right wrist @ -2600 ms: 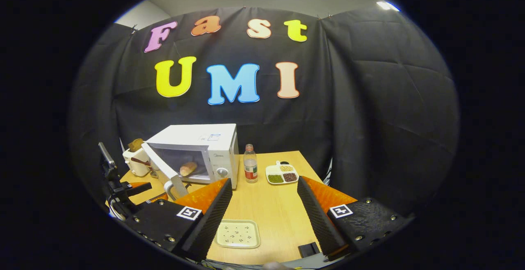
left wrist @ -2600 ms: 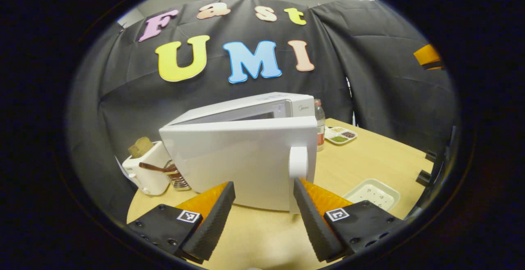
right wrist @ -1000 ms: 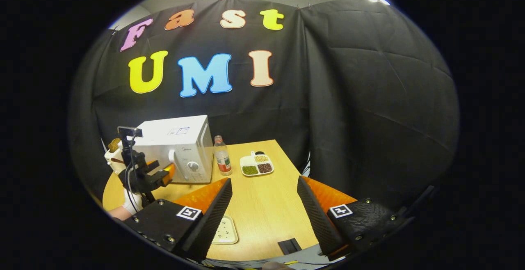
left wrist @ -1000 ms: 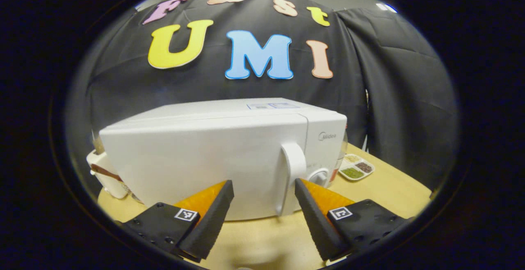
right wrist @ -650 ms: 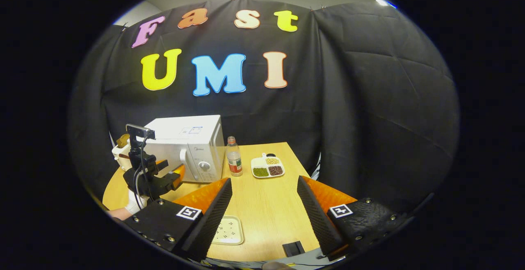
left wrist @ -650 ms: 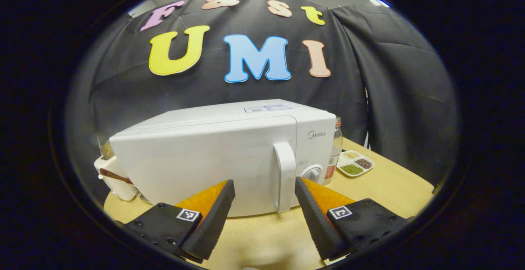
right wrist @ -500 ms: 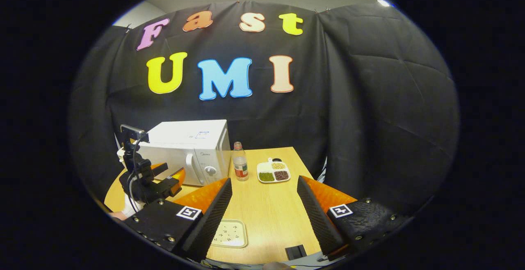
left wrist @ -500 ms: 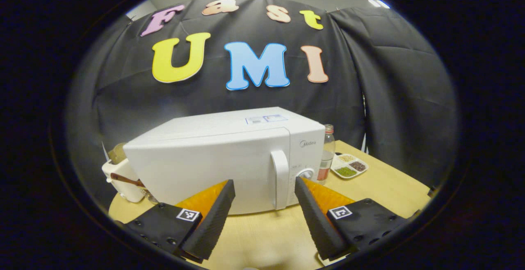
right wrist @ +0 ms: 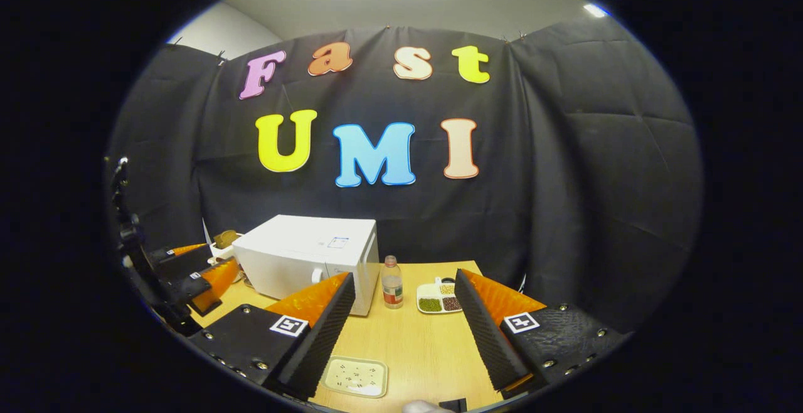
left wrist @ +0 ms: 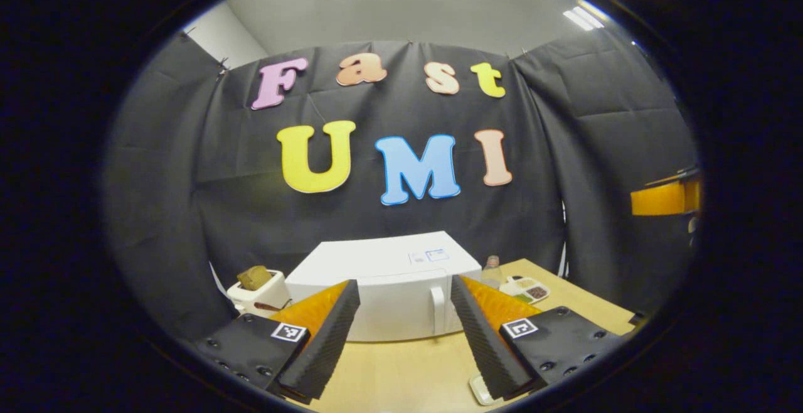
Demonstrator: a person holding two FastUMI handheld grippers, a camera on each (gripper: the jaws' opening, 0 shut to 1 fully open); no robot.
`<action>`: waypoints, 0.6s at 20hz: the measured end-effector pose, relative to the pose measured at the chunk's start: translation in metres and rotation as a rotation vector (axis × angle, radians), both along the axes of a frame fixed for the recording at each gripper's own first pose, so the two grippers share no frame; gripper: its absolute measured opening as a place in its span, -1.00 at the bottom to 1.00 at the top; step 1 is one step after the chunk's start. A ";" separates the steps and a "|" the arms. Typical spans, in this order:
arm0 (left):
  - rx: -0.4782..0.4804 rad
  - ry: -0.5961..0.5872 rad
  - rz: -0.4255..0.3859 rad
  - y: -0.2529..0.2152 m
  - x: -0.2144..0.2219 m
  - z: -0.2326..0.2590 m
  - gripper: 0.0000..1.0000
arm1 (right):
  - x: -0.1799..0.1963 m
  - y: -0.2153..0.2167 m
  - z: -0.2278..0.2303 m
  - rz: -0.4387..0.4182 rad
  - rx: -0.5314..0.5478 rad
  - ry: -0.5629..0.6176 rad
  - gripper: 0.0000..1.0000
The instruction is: Open the microwave oven with the left hand, put the food in, and close the microwave oven.
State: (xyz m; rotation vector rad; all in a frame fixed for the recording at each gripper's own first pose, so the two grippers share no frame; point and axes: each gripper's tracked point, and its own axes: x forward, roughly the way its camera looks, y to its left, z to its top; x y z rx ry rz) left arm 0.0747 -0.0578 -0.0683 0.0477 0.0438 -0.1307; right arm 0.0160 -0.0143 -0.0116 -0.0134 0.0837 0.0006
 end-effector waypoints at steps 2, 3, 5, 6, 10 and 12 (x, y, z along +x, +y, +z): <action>-0.013 -0.015 0.050 0.021 -0.021 0.025 0.94 | 0.000 -0.002 0.015 -0.003 -0.015 -0.050 0.94; -0.016 -0.029 0.064 0.027 -0.030 0.038 0.94 | -0.003 0.001 0.023 0.003 -0.021 -0.076 0.94; -0.010 -0.043 0.094 0.041 -0.045 0.058 0.99 | -0.005 0.007 0.036 0.013 -0.016 -0.112 0.95; -0.011 -0.051 0.110 0.048 -0.052 0.070 0.99 | -0.006 0.010 0.040 0.016 -0.003 -0.121 0.94; -0.024 -0.097 0.124 0.062 -0.076 0.101 1.00 | -0.011 0.015 0.052 0.021 0.009 -0.148 0.94; -0.025 -0.115 0.123 0.070 -0.079 0.110 1.00 | -0.017 0.015 0.058 0.016 0.005 -0.161 0.94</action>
